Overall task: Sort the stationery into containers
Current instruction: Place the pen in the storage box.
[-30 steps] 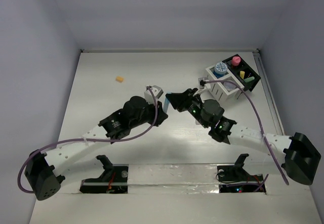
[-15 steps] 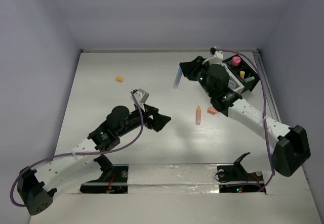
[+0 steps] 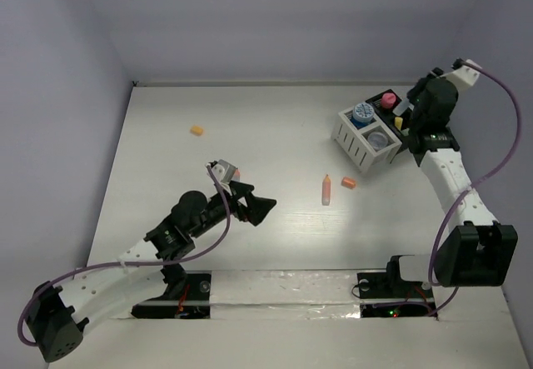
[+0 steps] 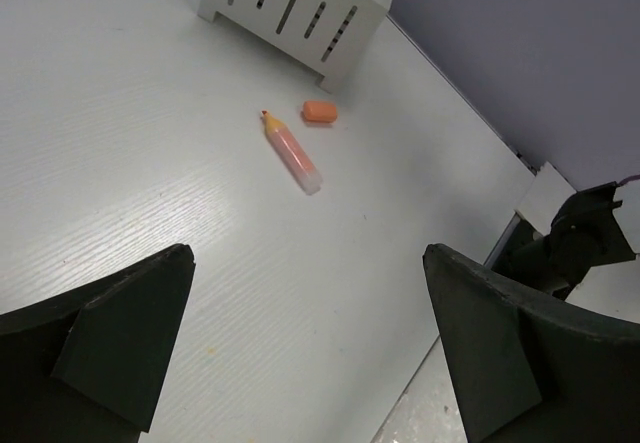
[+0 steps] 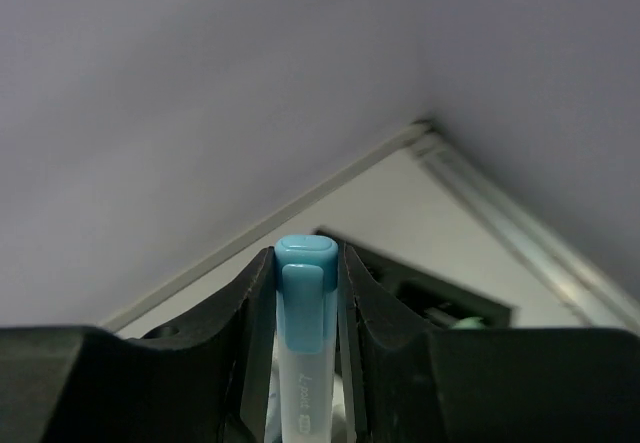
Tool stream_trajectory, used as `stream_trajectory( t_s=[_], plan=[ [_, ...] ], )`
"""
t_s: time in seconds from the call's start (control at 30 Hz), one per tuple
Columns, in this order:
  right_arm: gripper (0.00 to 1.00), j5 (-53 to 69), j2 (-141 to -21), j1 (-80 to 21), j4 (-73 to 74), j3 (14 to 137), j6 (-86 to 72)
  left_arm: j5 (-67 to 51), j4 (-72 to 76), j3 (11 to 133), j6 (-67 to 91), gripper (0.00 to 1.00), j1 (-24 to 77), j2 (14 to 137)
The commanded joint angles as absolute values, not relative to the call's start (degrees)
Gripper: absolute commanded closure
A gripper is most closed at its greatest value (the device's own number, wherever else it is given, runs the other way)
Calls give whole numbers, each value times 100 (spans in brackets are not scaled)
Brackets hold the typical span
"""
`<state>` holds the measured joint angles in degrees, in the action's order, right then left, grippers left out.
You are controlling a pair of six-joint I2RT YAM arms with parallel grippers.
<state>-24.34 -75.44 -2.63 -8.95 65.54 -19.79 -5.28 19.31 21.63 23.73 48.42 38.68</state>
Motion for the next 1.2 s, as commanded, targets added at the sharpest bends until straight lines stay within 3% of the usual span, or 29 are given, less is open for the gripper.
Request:
stream_trajectory(
  t_s=[0.0,0.4,0.77,0.8,0.83,0.93,1.03,1.17],
  plan=[
    [100,-2996,-7549,193,-1116,6715,-1574,-299,2592,1960,2189,1,4869,3683],
    [100,-3726,-9157,360,-1713,7146,-256,369,2277,1661,2224,1,4869,3067],
    [100,-3700,-9361,360,-2074,6592,-167,396,2347,1723,2215,1,4869,3384],
    [95,-3683,-9343,360,-2066,6566,-228,396,2364,1723,2215,1,4869,3427],
    [80,-3657,-9325,360,-2057,6522,-255,404,2373,1723,2215,1,4869,3436],
    [49,-3560,-9229,360,-1995,6530,-369,413,2373,1731,2224,1,4869,3507],
    [34,-3463,-9097,360,-1864,6574,-448,439,2373,1740,2224,1,4869,3507],
    [22,-3235,-8842,360,-1600,6671,-623,518,2347,1740,2232,1,4869,3498]
  ],
)
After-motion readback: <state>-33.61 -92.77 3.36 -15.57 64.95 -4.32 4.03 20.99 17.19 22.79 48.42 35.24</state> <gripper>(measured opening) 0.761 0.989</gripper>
